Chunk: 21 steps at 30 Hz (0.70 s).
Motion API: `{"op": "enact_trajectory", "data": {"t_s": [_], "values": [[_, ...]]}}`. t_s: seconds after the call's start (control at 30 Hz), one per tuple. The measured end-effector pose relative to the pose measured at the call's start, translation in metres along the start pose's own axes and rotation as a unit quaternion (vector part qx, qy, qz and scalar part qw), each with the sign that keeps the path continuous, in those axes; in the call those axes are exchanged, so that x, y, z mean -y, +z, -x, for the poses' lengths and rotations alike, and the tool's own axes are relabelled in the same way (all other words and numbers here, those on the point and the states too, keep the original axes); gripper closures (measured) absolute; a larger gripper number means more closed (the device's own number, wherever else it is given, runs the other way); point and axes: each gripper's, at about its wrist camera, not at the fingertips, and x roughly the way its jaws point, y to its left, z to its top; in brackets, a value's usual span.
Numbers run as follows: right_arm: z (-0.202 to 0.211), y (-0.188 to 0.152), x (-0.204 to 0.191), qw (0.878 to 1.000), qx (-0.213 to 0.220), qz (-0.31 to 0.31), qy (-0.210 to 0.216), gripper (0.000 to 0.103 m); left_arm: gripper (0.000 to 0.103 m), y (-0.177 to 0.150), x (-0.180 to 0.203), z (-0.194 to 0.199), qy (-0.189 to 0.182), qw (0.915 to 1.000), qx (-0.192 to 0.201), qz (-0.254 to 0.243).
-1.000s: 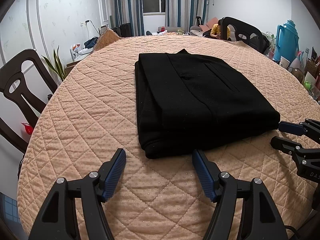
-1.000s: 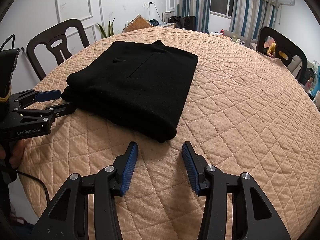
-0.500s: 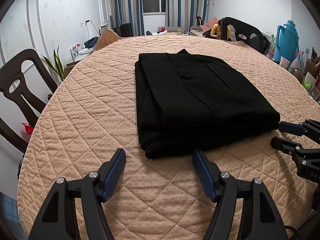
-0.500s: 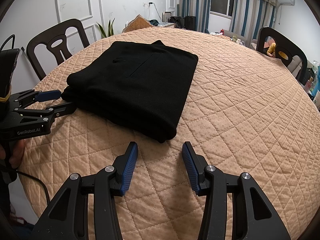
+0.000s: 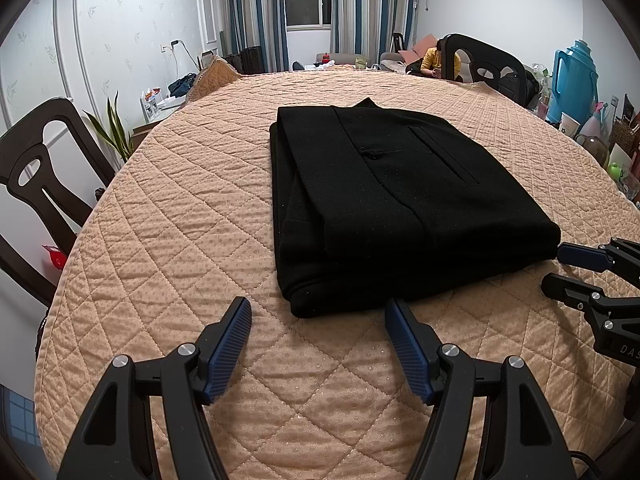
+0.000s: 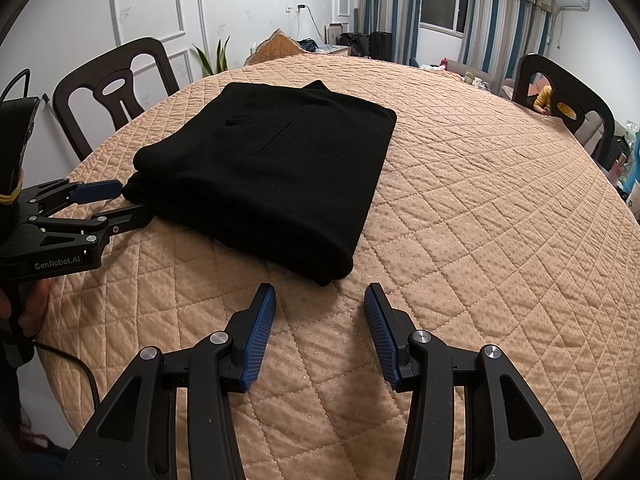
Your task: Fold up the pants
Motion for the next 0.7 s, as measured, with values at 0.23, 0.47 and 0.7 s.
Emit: {"op": "enact_trajectory", "data": {"t_s": [0.23,0.47,0.7], "values": [[0.0,0.0,0.0,1.0,0.0,0.0,0.0,0.056,0.031,-0.0002,0.0,-0.0001,0.0,1.0,0.0,0.0],[-0.0001,0.0001,0.0001,1.0,0.0,0.0,0.0,0.056,0.029,0.0004,-0.0003,-0.0018,0.004,1.0,-0.001,0.001],[-0.0001,0.0001,0.0002,1.0,0.0,0.0,0.0,0.056,0.026,0.0006,-0.0014,-0.0024,0.009,0.9999,-0.003,0.003]]}}
